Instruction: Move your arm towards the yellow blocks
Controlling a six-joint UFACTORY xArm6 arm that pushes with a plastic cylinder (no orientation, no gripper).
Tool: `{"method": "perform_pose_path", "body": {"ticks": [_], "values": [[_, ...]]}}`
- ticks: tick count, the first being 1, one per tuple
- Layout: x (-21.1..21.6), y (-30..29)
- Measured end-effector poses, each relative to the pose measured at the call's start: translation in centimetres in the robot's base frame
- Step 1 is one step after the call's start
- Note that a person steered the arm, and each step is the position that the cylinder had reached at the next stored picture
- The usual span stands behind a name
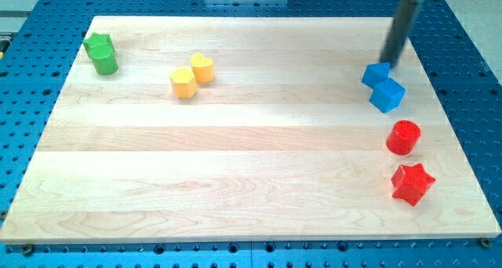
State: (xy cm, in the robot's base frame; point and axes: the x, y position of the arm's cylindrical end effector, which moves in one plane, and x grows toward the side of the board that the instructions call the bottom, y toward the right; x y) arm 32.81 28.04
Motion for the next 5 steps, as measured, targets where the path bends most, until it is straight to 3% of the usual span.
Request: {"method": "perform_pose_path", "body": {"ticks": [1,2,4,5], "values": [[5.7,1.9],[5.5,1.3],[-5.5,-5.1],[-6.2,-12.6]]}}
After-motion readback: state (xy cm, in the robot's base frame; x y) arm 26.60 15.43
